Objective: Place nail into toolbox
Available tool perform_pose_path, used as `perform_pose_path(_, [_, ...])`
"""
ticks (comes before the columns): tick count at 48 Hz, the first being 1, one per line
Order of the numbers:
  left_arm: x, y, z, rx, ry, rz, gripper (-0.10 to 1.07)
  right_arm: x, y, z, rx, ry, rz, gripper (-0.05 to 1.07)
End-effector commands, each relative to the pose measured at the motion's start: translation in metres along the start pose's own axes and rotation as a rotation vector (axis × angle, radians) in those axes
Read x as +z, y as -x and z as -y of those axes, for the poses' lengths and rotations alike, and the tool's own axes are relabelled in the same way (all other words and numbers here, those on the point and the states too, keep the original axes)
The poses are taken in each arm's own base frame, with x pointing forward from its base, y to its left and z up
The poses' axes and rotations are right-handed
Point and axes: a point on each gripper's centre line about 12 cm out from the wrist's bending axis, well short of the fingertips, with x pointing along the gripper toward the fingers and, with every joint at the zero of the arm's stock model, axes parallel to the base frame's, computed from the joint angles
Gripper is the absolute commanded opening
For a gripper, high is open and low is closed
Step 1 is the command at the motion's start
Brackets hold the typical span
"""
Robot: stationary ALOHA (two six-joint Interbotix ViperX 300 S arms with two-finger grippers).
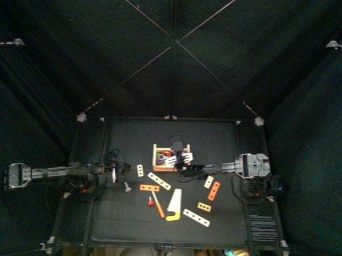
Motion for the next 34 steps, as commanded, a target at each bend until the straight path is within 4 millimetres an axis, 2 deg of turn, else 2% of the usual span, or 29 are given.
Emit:
perform_pose_path(1, [0.005,-0.001,0.001,-0.003,0.001,0.013,0.29,0.003,0.005,0.003,0.01,-0.025,-0.014,0.54])
perform_pose_path(9, [0.004,-0.001,0.0,0.003,0.017,0.012,0.29,-0.002,0.007,0.006,0.008,-0.022,-0.028,0.72])
perform_pose_path(18, [0.004,-0.001,0.0,0.004,0.03,0.016,0.29,0.004,0.014,0.002,0.034,-0.025,-0.011,0.86])
perform_pose_path(34, [0.004,-0.001,0.0,0.004,0.03,0.016,0.29,0.012,0.039,-0.013,0.103,-0.019,0.026,0.88])
